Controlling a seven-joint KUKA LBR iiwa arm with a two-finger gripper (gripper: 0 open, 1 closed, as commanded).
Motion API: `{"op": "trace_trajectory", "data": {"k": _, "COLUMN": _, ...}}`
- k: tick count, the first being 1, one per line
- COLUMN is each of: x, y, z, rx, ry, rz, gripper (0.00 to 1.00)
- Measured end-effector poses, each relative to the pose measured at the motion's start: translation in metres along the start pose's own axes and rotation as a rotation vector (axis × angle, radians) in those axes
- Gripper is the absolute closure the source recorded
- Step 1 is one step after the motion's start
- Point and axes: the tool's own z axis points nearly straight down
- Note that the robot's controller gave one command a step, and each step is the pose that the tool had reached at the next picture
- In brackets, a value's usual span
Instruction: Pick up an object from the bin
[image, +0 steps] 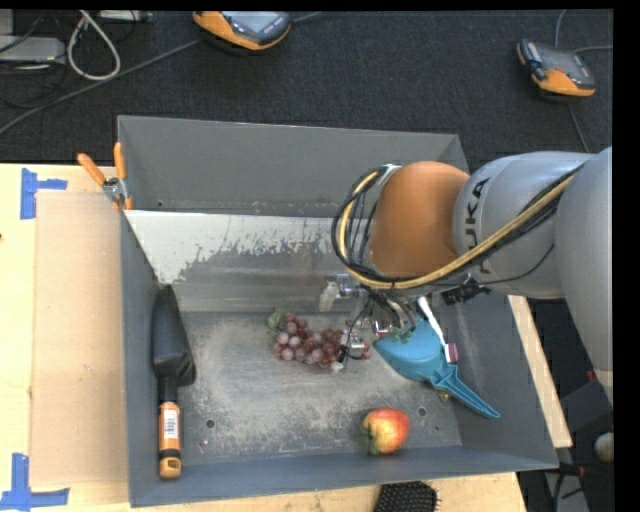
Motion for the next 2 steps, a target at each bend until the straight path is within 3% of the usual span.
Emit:
{"op": "trace_trajectory", "data": {"k": 1, "x": -0.003, "y": -0.007, "z": 0.026, "rx": 0.001, "ry": 0.009, "rz": -0.076, "gripper": 0.00}}
{"op": "trace_trajectory", "data": {"k": 2, "x": 0.016, "y": -0.007, "z": 0.025, "rx": 0.001, "ry": 0.002, "rz": 0.023, "gripper": 1.00}}
